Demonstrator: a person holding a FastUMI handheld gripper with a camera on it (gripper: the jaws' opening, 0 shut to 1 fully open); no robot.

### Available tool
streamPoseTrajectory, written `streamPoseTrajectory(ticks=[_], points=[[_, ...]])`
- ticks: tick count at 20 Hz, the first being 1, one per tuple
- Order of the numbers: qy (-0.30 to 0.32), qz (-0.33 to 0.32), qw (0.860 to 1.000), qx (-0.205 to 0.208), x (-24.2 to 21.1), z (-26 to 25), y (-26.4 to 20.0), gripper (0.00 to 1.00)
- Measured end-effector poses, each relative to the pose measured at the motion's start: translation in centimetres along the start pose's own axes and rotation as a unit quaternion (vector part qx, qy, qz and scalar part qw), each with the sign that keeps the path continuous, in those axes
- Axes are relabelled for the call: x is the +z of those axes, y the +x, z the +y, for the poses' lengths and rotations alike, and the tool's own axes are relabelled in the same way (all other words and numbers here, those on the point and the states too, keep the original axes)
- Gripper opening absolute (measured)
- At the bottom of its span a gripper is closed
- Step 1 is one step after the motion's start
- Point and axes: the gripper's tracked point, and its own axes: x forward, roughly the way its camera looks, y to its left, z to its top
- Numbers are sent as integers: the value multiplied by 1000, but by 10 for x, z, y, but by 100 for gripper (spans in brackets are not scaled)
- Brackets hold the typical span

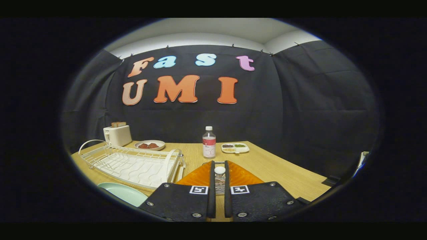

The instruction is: Take the plate from the dish rack, then take the spoon from the basket and place it into the plate.

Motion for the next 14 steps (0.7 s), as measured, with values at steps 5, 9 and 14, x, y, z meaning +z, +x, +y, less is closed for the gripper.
streamPoseTrajectory(ticks=[5,9,14], points=[[-11,-34,999,2,36,4,-30,10],[-12,-55,998,14,60,15,-60,10],[-9,-68,997,45,74,42,-95,10]])
